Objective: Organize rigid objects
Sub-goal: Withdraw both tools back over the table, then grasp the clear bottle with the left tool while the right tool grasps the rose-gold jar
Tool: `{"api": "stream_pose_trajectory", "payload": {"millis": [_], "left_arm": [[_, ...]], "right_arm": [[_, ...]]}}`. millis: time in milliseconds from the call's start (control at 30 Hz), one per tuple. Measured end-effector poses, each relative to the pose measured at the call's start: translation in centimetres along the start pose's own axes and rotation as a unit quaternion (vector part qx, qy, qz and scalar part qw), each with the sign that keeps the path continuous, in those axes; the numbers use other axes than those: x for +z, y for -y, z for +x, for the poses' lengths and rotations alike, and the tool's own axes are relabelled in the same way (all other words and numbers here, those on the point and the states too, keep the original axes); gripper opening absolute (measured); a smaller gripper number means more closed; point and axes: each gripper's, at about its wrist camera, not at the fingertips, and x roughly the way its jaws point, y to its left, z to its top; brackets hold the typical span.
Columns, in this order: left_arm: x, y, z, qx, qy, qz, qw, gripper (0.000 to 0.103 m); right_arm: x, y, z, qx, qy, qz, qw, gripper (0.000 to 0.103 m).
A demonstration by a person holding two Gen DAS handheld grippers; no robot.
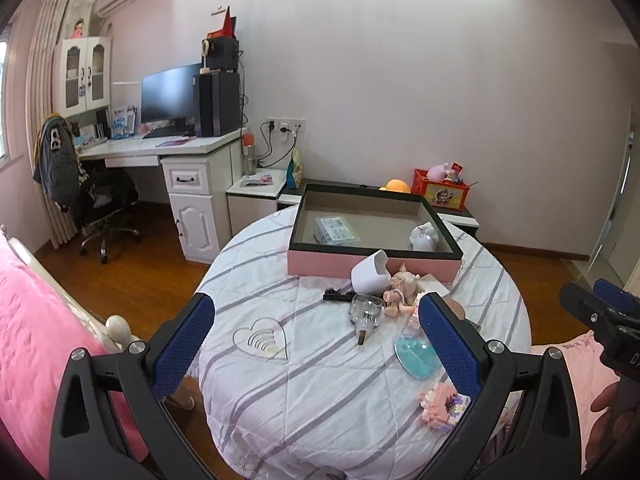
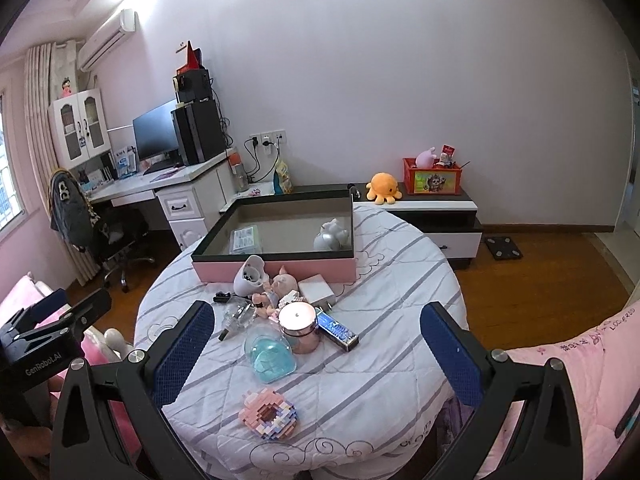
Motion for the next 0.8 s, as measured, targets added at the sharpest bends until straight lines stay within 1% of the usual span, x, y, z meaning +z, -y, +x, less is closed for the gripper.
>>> {"api": "stream_pose_trajectory", "payload": {"millis": [67,200,233,333,433,633,800], "left_arm": [[-0.1,0.4,1.1,0.003,-0.005,0.01,0.9999,0.103],[-1.0,1.0,4.9,0.002,-0.046,0.024,0.9986,0.103],[-1.3,1.3,6.0,-0.001,-0.058,0.028,0.9979,0.103],[-2.0,2.0,9.1,-0.006,-0.087,0.04,0.9954,0.103],[-2.4,2.4,11.9,-0.011,-0.108,0.043,0.9932,0.103],[-3.2,2.6,15.6,-0.011,-0.135,0.05,0.9895,0.103],[-3.9,3.0,18.6,-0.017,-0.163,0.062,0.9846,0.103]], "right_arm": [[0.0,-0.1,0.9,0.0,-0.008,-0.005,1.0,0.103],[-0.4,-0.3,4.5,-0.004,-0.047,-0.018,0.999,0.103],[-0.6,-0.2,5.9,-0.001,-0.065,-0.019,0.998,0.103],[-1.2,0.1,8.6,0.009,-0.095,-0.017,0.995,0.103],[-1.5,0.3,10.2,0.01,-0.108,-0.014,0.994,0.103],[-2.3,0.3,13.7,0.019,-0.14,-0.014,0.99,0.103],[-2.7,0.3,16.1,0.024,-0.161,-0.011,0.987,0.103]]}}
